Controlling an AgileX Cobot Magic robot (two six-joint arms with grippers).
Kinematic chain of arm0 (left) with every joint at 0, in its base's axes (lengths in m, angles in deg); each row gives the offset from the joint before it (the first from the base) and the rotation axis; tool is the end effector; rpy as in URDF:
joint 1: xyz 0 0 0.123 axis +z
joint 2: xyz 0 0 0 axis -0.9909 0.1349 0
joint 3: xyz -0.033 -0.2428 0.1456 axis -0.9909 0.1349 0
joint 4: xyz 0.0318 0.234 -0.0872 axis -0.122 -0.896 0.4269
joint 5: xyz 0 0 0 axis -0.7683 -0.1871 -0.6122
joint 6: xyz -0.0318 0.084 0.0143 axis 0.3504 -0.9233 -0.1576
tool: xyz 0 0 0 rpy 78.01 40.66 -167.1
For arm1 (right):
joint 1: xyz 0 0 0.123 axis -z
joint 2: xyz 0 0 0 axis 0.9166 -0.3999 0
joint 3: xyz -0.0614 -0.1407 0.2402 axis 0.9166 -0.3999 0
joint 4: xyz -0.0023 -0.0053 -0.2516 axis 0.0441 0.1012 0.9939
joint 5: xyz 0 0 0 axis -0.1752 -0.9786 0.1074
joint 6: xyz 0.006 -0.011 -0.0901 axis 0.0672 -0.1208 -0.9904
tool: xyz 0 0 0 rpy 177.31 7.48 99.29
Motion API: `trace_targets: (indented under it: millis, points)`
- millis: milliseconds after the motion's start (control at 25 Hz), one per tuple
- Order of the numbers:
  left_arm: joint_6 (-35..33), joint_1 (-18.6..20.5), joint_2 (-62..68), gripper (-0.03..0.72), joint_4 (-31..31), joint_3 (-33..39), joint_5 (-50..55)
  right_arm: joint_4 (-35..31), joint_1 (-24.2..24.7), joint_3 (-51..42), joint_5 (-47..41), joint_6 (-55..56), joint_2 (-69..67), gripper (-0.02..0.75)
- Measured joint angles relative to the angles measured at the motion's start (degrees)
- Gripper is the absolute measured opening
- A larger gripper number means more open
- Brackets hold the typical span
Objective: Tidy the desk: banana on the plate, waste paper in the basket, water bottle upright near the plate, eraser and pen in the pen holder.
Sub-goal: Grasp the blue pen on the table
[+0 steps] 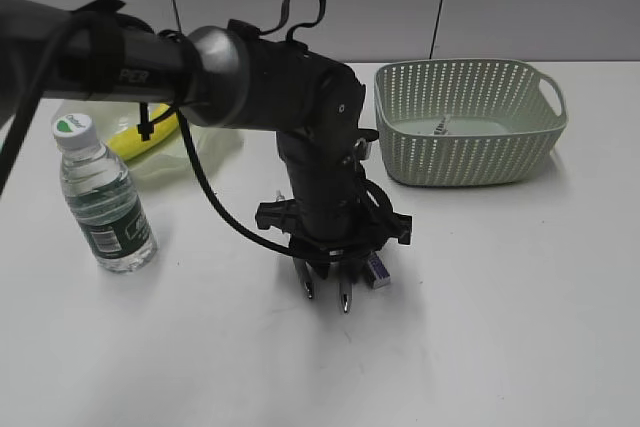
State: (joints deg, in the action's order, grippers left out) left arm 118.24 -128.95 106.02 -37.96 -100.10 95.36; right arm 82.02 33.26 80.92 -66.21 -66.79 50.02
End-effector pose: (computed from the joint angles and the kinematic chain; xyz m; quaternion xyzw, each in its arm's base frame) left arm 0.3014 -0.3283 0.1173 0.1113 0.9910 -0.0676 0.0308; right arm -0.0016 -0.0099 0.2818 -0.2115 0.8161 0.1259 0.5229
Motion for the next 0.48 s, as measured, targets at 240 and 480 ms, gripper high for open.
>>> trace_targets:
  millis: [240,480]
  points:
    - [0.1,0.0,2.7,0.284,-1.2,-5.1,2.4,0.0,0.0,0.0,0.0,-0.1,0.0,0.391]
    - [1.2,0.0,4.0,0.205,-5.2,-7.7,3.1,0.0,0.0,0.0,0.0,-0.1,0.0,0.391]
